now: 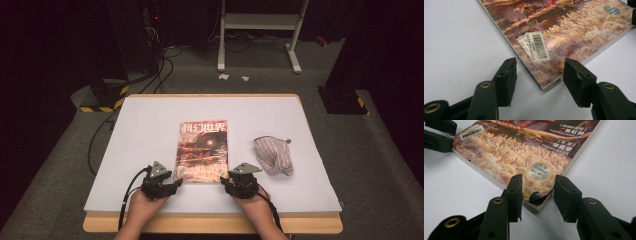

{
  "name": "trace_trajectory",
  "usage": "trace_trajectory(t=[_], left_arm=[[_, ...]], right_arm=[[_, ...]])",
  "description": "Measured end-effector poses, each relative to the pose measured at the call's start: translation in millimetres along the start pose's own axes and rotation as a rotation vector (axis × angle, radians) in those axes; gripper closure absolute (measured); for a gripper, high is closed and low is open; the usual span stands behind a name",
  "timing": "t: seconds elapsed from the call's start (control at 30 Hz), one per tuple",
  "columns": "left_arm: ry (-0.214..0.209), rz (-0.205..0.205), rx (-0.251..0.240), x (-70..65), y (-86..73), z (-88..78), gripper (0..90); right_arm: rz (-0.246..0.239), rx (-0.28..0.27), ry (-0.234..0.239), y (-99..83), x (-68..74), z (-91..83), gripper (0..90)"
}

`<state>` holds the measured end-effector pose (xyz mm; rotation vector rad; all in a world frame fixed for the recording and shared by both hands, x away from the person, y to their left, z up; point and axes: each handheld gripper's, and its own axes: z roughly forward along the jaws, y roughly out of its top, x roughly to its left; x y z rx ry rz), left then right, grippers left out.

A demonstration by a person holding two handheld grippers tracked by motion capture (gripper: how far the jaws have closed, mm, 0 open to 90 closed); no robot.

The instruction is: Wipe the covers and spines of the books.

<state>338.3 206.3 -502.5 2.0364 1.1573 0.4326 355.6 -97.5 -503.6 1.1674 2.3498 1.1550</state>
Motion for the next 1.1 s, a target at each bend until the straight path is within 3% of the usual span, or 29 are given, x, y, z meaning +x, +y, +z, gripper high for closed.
trace_trajectory(t=[0.2,0.3,0.4,0.6,0.8,1.1], left_arm=[[-0.014,-0.006,-0.05,8.1,0.7,-8.0,36.1],[0.008,-0.003,-0.072,15.7,0.9,-14.6,33.6],[0.033,-0.028,-0.096,27.4,-0.7,-22.1,31.6],[0.073,-0.068,-0.132,47.3,-3.2,-33.5,26.2],[0.085,-0.057,-0.14,44.7,0.5,-28.1,24.8],[0.076,-0.056,-0.132,44.4,1.5,-25.1,24.9]], right_arm=[[0.011,-0.049,-0.009,1.5,-4.4,-4.0,48.5],[0.002,-0.065,-0.036,2.7,-8.2,-6.3,45.8],[-0.016,-0.076,-0.083,2.5,-13.2,-8.0,44.2],[0.0,-0.104,-0.136,1.8,-25.8,-13.4,42.8],[0.008,-0.12,-0.166,-1.8,-32.8,-20.3,42.9],[0.007,-0.115,-0.167,-4.6,-32.5,-21.2,42.7]])
